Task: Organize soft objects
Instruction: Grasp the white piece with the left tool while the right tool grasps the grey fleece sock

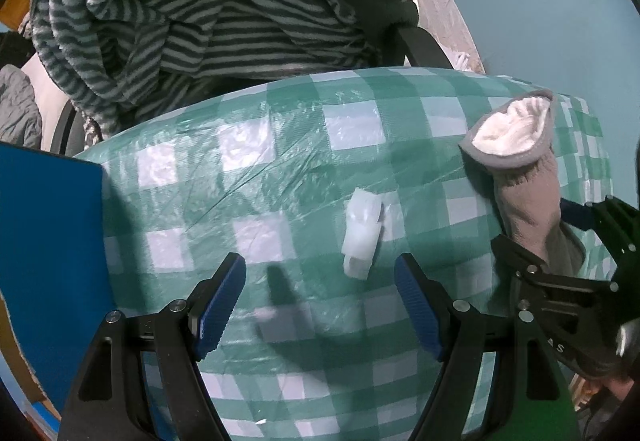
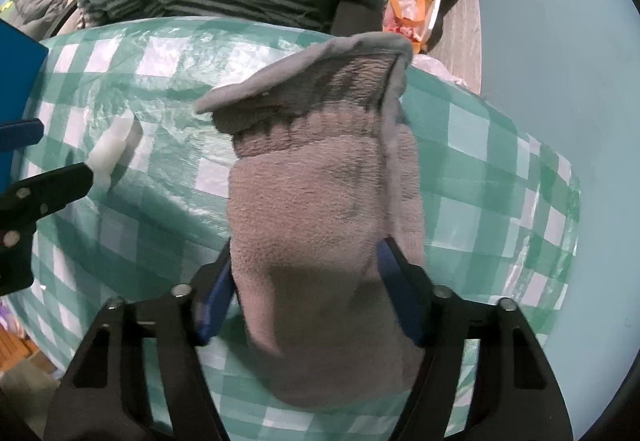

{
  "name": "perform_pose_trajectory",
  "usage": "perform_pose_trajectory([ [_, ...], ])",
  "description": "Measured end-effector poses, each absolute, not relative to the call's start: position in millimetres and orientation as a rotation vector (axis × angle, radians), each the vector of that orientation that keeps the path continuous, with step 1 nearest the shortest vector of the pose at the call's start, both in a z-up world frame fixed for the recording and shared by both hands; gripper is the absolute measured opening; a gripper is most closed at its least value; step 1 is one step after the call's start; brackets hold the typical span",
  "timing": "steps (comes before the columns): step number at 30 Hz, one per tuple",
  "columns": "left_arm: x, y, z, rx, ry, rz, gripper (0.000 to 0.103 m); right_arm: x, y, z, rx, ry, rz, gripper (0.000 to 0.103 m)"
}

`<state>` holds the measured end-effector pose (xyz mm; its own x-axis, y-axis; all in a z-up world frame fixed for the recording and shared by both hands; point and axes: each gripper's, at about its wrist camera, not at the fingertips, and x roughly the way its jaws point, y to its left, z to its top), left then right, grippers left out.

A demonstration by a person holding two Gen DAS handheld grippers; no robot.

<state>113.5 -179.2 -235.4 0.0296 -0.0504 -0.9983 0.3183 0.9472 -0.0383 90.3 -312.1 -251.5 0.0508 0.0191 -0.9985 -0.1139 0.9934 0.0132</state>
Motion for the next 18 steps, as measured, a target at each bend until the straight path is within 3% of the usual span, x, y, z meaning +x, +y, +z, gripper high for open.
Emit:
perform_pose_trajectory([
  [8, 117, -190, -244, 0.228, 1.52, -0.272, 0.078, 88, -329, -246, -0.029, 1.494, 0.121, 0.035],
  [12, 117, -193, -244, 0.207, 1.511, -0.275, 0.078, 88, -338, -246, -0.003, 1.486, 0.139, 0.025],
  [18, 116, -198, -250, 0.203, 1.534, -0.291, 0.044, 82, -351, -237, 0.079, 1.458, 0.182, 0.02],
])
